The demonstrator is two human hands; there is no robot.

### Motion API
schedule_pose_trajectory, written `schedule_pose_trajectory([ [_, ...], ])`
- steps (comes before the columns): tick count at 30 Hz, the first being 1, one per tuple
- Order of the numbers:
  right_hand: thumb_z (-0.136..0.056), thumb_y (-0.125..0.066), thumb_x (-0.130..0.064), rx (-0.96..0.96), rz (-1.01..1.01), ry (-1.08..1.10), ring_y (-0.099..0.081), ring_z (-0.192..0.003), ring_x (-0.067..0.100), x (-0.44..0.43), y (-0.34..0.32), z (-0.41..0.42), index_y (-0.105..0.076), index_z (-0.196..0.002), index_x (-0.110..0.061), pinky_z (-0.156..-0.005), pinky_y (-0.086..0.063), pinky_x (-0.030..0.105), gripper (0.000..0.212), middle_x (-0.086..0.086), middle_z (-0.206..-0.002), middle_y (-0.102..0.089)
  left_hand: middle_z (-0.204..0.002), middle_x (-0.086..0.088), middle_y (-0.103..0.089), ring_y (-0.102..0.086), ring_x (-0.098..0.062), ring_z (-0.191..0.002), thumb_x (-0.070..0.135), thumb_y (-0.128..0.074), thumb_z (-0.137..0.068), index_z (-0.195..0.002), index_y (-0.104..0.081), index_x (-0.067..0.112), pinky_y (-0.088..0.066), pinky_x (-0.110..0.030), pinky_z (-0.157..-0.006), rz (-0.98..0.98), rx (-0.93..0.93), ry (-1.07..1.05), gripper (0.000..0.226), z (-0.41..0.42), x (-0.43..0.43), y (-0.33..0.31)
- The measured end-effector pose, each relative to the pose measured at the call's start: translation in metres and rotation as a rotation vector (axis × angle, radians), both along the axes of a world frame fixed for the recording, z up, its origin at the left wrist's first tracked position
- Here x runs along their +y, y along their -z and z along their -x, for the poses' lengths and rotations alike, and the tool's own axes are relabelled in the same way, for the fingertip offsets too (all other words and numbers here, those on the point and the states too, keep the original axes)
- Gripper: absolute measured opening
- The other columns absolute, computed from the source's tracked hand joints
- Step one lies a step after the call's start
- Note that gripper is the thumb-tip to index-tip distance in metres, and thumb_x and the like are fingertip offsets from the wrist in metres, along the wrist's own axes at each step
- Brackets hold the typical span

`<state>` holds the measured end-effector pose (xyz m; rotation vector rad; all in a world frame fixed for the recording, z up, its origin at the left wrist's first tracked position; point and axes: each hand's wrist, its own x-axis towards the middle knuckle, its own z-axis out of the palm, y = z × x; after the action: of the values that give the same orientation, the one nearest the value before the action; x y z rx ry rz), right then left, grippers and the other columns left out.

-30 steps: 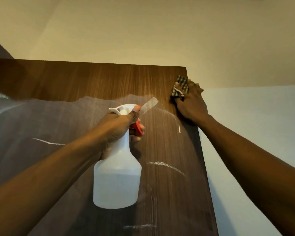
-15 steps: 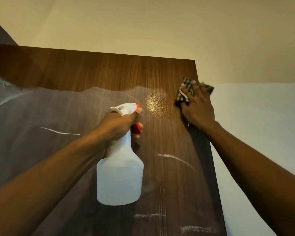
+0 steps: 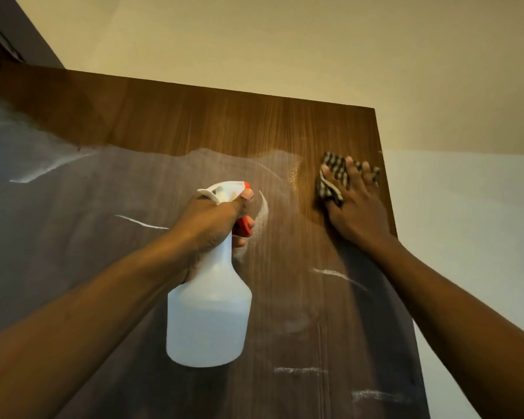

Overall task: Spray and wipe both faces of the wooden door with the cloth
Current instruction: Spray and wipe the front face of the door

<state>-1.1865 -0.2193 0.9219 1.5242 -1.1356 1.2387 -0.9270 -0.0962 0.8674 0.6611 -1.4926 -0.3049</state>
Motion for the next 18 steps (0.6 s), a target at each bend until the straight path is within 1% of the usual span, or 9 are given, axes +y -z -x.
schedule_pose_trajectory([
  [2, -0.096, -0.022, -0.061, 0.015, 0.016, -0.01, 0.01, -0.152, 0.033, 0.005, -0.031, -0.048, -0.005, -0.157, -0.04, -0.123, 0.004, 0.054, 0.067, 0.005, -0.167, 0.003, -0.078, -0.007, -0.069, -0.065, -0.02, -0.069, 0.046, -0.053, -0.089, -0.08, -0.062, 0.016, -0.055, -0.029, -0.065, 0.03, 0.008, -0.006, 0.032, -0.017, 0.005, -0.002],
  [5, -0.102, -0.027, -0.056, 0.145, 0.037, -0.033, 0.013, -0.152, 0.028, 0.013, -0.039, -0.096, 0.0, -0.158, -0.034, -0.121, 0.008, 0.049, 0.066, 0.004, -0.167, 0.005, -0.082, -0.006, -0.071, -0.067, -0.02, -0.072, 0.048, -0.052, -0.089, -0.09, -0.063, 0.015, -0.055, -0.031, -0.069, 0.056, 0.001, -0.024, 0.034, -0.036, 0.009, -0.01],
  [7, -0.1, -0.025, -0.056, 0.257, 0.035, -0.042, 0.014, -0.152, 0.025, 0.01, -0.016, -0.096, -0.001, -0.159, -0.031, -0.124, 0.002, 0.048, 0.069, 0.001, -0.167, 0.005, -0.085, -0.007, -0.072, -0.068, -0.022, -0.074, 0.05, -0.051, -0.089, -0.098, -0.063, 0.011, -0.056, -0.032, -0.07, 0.043, -0.017, -0.039, 0.041, -0.044, 0.008, -0.013],
  [10, -0.094, -0.026, -0.055, 0.366, 0.045, -0.011, 0.008, -0.153, 0.026, -0.001, 0.024, -0.065, -0.009, -0.158, -0.033, -0.122, -0.008, 0.05, 0.07, 0.0, -0.167, 0.001, -0.083, -0.006, -0.071, -0.068, -0.02, -0.073, 0.05, -0.051, -0.088, -0.093, -0.062, 0.012, -0.056, -0.029, -0.068, 0.041, -0.016, -0.056, 0.04, -0.054, 0.008, -0.01],
  [12, -0.094, -0.024, -0.058, 0.269, 0.031, -0.002, 0.007, -0.153, 0.026, -0.003, 0.036, -0.042, -0.012, -0.158, -0.035, -0.122, -0.008, 0.052, 0.07, 0.001, -0.167, 0.001, -0.078, -0.003, -0.069, -0.066, -0.016, -0.069, 0.052, -0.052, -0.086, -0.089, -0.061, 0.018, -0.055, -0.026, -0.064, 0.054, -0.019, -0.117, 0.036, -0.061, 0.007, -0.005],
  [14, -0.093, -0.018, -0.062, 0.086, -0.006, 0.009, 0.01, -0.153, 0.027, 0.0, 0.037, -0.038, -0.01, -0.158, -0.037, -0.123, -0.002, 0.051, 0.071, 0.001, -0.167, 0.005, -0.075, -0.004, -0.067, -0.065, -0.016, -0.068, 0.052, -0.055, -0.085, -0.092, -0.059, 0.022, -0.055, -0.029, -0.067, 0.065, -0.008, -0.164, 0.031, -0.071, 0.006, 0.0],
  [16, -0.09, -0.015, -0.063, -0.044, -0.031, -0.016, 0.013, -0.152, 0.03, 0.009, 0.024, -0.059, -0.009, -0.158, -0.038, -0.122, 0.004, 0.05, 0.073, 0.003, -0.167, 0.005, -0.078, -0.007, -0.067, -0.065, -0.018, -0.07, 0.049, -0.056, -0.085, -0.098, -0.056, 0.021, -0.056, -0.033, -0.074, 0.056, 0.002, -0.149, 0.031, -0.085, 0.011, 0.003],
  [17, -0.089, -0.014, -0.063, -0.068, -0.032, -0.01, 0.013, -0.152, 0.032, 0.013, 0.013, -0.075, -0.008, -0.158, -0.037, -0.122, 0.007, 0.051, 0.074, 0.005, -0.167, 0.005, -0.081, -0.007, -0.067, -0.065, -0.018, -0.071, 0.048, -0.056, -0.085, -0.101, -0.054, 0.02, -0.056, -0.031, -0.073, 0.053, -0.003, -0.145, 0.032, -0.093, 0.015, 0.004],
  [18, -0.09, -0.015, -0.062, -0.063, -0.027, 0.003, 0.014, -0.152, 0.034, 0.017, -0.001, -0.092, -0.007, -0.158, -0.036, -0.121, 0.008, 0.051, 0.074, 0.006, -0.167, 0.005, -0.082, -0.006, -0.067, -0.064, -0.016, -0.07, 0.047, -0.054, -0.086, -0.103, -0.054, 0.018, -0.054, -0.026, -0.067, 0.055, -0.011, -0.149, 0.033, -0.1, 0.02, 0.002],
])
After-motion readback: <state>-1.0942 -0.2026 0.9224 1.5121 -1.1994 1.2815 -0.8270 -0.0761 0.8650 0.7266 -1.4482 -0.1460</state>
